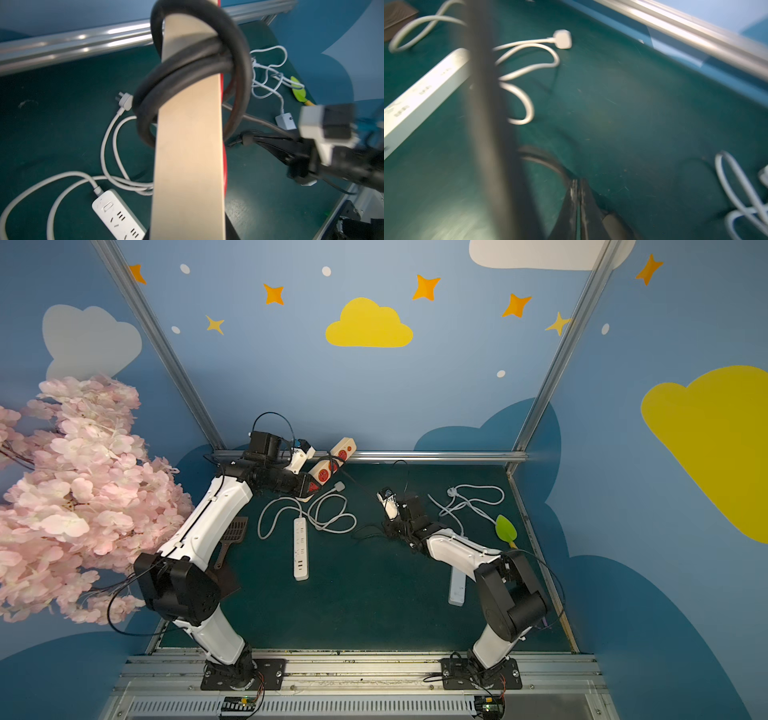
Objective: Wrap the cord around the power strip
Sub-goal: Wrap the power cord around the power strip.
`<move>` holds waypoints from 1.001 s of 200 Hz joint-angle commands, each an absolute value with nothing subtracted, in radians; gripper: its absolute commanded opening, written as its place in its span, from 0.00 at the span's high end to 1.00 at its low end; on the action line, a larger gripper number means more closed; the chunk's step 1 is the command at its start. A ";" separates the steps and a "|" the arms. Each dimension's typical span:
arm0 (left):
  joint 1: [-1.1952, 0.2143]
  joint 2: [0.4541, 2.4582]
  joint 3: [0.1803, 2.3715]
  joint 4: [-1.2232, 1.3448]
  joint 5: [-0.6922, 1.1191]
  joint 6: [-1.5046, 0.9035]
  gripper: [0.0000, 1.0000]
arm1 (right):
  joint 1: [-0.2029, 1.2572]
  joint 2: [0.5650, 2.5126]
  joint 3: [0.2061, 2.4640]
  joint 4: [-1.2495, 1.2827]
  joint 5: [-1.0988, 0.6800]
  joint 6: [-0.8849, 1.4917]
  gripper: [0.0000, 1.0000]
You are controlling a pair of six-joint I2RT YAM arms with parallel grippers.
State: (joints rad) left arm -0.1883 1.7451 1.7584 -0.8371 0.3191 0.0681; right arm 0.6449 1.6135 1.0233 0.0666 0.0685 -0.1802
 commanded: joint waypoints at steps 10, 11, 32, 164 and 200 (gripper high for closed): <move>-0.245 1.817 1.836 -0.858 0.046 0.179 0.97 | 0.753 1.499 1.051 -0.142 0.319 -0.460 1.00; -0.249 1.820 1.838 -0.864 0.042 0.185 0.97 | 0.756 1.497 1.056 -0.145 0.324 -0.465 1.00; -0.312 1.881 1.861 -1.000 -0.015 0.271 0.97 | 0.777 1.470 1.156 -0.194 0.368 -0.556 1.00; -0.551 1.697 1.700 -1.262 0.816 0.639 0.97 | 0.385 1.781 1.793 -0.529 -0.280 -0.637 1.00; -0.543 1.629 1.692 -1.201 0.874 0.627 0.97 | 0.267 1.813 1.763 -0.449 -0.612 -0.460 0.79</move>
State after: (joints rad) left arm -0.5053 1.7233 1.7035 -1.1042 0.6647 0.4934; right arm 0.3794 1.7832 1.7470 -0.6102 -0.4049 -0.6369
